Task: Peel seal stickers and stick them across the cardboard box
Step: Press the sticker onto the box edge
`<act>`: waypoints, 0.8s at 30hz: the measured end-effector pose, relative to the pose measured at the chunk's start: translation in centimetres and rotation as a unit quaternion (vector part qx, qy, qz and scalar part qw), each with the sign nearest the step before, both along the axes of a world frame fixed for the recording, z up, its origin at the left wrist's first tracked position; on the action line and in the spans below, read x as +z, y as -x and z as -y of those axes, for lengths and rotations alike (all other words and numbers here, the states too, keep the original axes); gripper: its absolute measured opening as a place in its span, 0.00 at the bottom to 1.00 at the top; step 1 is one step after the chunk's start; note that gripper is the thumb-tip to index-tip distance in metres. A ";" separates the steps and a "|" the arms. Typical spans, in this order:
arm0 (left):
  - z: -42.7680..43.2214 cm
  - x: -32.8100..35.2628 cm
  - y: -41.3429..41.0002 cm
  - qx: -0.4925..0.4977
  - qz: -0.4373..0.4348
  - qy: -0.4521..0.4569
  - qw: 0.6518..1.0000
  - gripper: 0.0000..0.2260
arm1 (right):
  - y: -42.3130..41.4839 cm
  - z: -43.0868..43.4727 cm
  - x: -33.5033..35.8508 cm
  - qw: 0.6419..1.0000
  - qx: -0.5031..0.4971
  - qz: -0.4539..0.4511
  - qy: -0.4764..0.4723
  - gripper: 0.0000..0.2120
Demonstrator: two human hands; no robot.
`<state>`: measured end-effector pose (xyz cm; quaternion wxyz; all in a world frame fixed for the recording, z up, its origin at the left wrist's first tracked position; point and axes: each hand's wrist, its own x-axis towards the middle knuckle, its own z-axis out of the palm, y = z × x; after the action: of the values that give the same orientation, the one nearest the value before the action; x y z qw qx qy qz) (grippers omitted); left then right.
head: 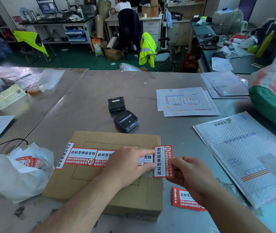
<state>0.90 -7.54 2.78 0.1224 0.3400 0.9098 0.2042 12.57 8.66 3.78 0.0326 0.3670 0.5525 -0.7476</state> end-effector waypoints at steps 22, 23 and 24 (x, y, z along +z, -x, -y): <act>-0.3 0.1 0.1 -0.006 0.003 0.028 1.000 0.23 | -0.1 -0.7 -1.5 1.000 -0.001 0.003 0.029 0.11; -0.3 0.1 0.1 -0.007 0.005 0.029 1.000 0.23 | -0.1 -0.7 -1.7 0.999 0.001 0.003 0.032 0.11; -0.3 0.1 0.1 -0.009 0.006 0.031 0.999 0.23 | -0.1 -0.8 -1.9 0.999 0.002 0.004 0.034 0.11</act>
<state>0.83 -7.22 2.91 0.1397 0.3427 0.9120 0.1771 12.68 9.46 1.83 0.0486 0.3673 0.5270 -0.7649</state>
